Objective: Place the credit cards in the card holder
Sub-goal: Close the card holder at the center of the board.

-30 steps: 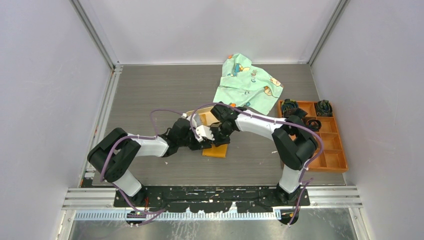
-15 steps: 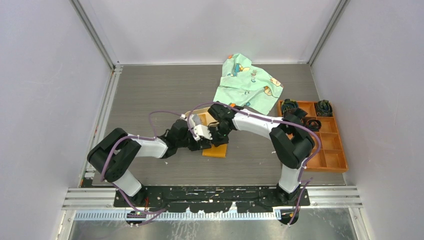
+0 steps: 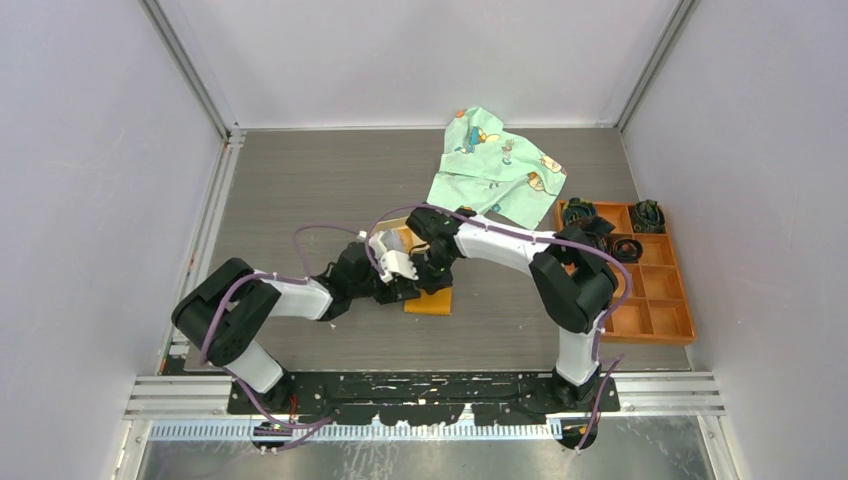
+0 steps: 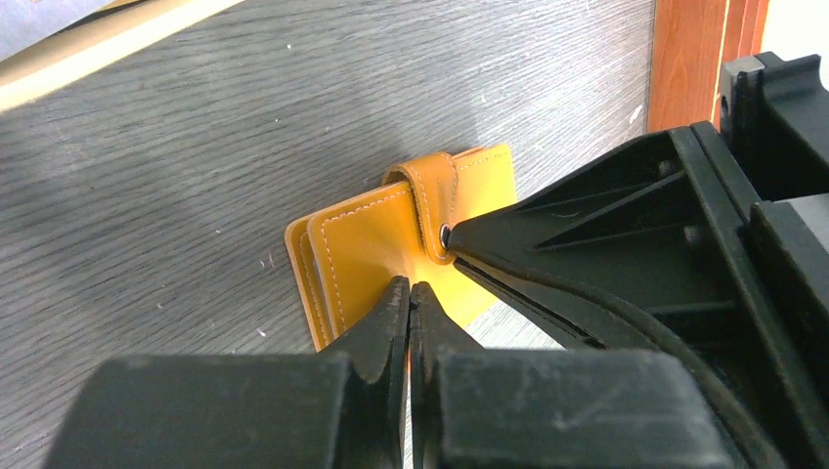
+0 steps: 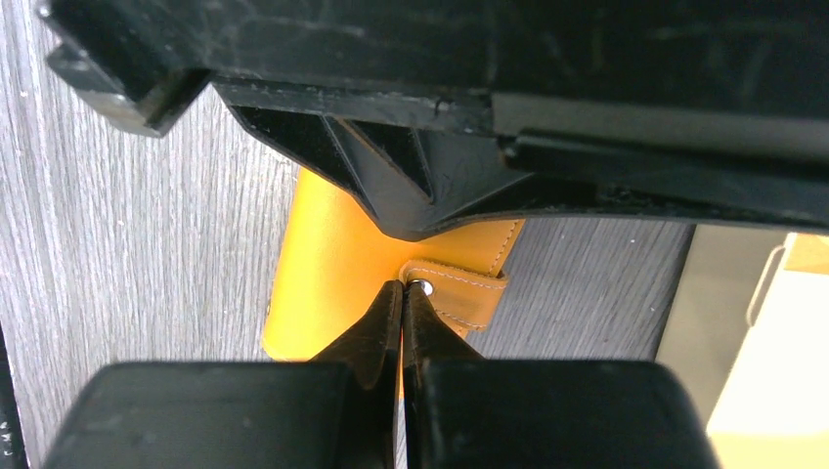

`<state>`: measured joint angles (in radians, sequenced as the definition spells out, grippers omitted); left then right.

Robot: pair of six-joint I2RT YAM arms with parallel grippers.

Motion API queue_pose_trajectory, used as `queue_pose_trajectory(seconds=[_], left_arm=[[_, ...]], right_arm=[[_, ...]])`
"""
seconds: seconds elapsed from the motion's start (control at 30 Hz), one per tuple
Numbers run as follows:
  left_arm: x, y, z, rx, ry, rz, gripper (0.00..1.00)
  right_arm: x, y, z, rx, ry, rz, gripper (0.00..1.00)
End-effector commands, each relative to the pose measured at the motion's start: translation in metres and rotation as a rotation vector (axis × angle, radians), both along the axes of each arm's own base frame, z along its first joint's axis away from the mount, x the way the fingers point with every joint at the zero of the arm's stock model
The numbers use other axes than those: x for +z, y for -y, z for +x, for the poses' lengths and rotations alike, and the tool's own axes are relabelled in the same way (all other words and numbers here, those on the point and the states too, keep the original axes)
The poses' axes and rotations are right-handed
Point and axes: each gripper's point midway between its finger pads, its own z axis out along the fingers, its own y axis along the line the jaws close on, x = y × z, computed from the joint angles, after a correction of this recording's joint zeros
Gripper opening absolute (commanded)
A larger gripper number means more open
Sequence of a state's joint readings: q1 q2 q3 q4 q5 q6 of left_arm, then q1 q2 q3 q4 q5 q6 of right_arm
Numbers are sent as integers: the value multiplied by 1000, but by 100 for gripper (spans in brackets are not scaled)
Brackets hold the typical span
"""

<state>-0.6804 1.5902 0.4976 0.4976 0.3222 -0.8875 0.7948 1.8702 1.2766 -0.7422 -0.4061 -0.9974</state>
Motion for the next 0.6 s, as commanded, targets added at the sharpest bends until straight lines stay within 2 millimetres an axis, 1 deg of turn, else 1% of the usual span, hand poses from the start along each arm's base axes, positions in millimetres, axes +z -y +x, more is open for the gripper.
queue_pose_trajectory(seconds=[0.0,0.2,0.23,0.27,0.33,0.4,0.5,0.57], left_arm=[[6,-2,1,2,28,-23,0],[7,0,2,-2,24,-46,0],[7,-1,1,-1,26,-50,0],[10,-1,3,3,33,-60,0],[15,-3,4,6,47,-72,0],[25,-5,5,6,73,-80,0],[39,-13,6,10,108,-59,3],[52,-20,7,19,146,-30,7]], right_arm=[[-54,21,-35,28,-129,-160,1],[-53,24,-37,30,-137,-186,1],[-50,21,-35,19,-135,-173,2],[-44,17,-34,-1,-146,-147,6],[-25,4,-25,-91,-163,-75,20],[-2,-3,-13,-147,-151,-13,31],[37,-6,-1,-203,-134,90,45],[60,-2,3,-220,-125,140,50]])
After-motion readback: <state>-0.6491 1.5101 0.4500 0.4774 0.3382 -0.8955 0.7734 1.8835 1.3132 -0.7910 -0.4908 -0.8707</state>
